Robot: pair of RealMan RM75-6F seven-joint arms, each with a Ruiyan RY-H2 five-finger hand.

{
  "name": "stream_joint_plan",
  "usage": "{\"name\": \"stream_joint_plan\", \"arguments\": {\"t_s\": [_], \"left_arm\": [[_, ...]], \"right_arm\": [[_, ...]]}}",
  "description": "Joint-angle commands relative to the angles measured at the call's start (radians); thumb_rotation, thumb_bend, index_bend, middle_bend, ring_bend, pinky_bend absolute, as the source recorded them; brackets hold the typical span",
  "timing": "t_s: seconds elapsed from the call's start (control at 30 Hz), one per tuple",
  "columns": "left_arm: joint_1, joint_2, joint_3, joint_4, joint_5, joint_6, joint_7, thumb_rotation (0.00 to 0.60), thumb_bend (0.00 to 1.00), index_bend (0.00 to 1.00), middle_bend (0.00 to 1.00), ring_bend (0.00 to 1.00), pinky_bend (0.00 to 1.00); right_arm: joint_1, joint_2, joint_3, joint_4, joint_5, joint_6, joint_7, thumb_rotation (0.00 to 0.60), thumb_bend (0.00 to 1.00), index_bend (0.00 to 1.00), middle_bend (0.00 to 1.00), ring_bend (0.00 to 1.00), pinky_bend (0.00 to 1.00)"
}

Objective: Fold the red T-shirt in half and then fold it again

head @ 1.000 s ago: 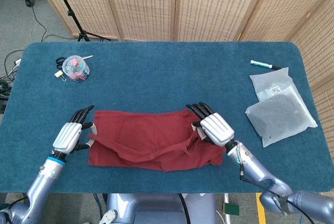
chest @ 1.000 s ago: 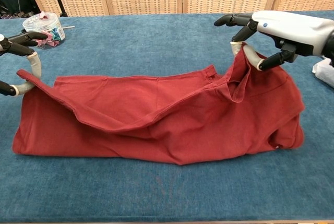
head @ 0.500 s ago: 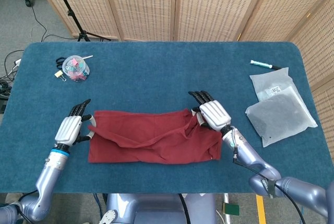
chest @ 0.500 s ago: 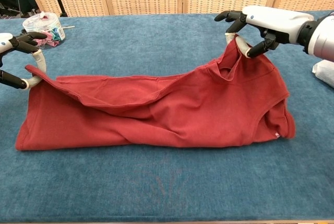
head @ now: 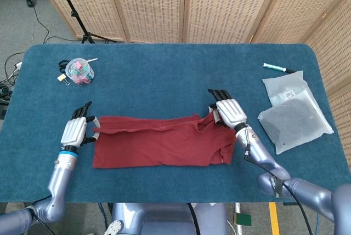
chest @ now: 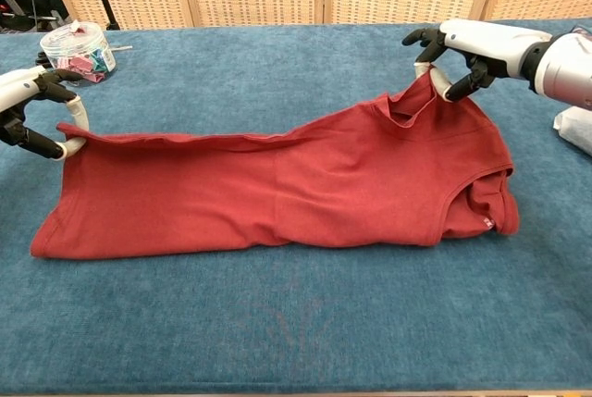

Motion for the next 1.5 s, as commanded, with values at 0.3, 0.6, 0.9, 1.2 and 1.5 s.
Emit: {"name": "stream_joint_plan", "arguments": {"t_s": [0.3, 0.6, 0.9, 1.2, 1.5], "left_arm": [[-0.016, -0.03, -0.014, 0.043, -0.033, -0.016, 0.019, 0.6, 0.61, 0.74, 0.0, 0.0, 0.0], [-0.025, -0.044, -0.017, 0.057, -0.058, -0.028, 0.045, 0.6, 0.6, 0.7, 0.0, 0.0, 0.0], [-0.028, -0.061, -0.025, 0.072, -0.055, -0.012, 0.045, 0.6, 0.59, 0.19, 0.0, 0.0, 0.0], [-0.021, -0.063, -0.031, 0.064, -0.069, 0.007, 0.061, 0.6, 0.57, 0.0, 0.0, 0.0, 0.0], [-0.007, -0.002, -0.03, 0.015, -0.045, 0.001, 0.031, 0.6, 0.54, 0.0, 0.0, 0.0, 0.0]], "right_arm": [[0.008, -0.025, 0.007, 0.056, 0.047, -0.024, -0.023, 0.6, 0.78, 0.66, 0.06, 0.0, 0.0], [0.011, -0.027, -0.001, 0.075, 0.112, -0.069, -0.089, 0.6, 0.21, 0.12, 0.0, 0.0, 0.0], [-0.01, -0.028, 0.013, 0.046, 0.127, 0.014, -0.139, 0.6, 0.0, 0.0, 0.0, 0.0, 0.0], [-0.035, 0.007, 0.016, -0.015, 0.102, 0.061, -0.122, 0.6, 0.0, 0.0, 0.0, 0.0, 0.0], [-0.126, 0.135, -0.03, -0.193, -0.014, 0.195, -0.097, 0.6, 0.0, 0.0, 0.0, 0.0, 0.0]]}}
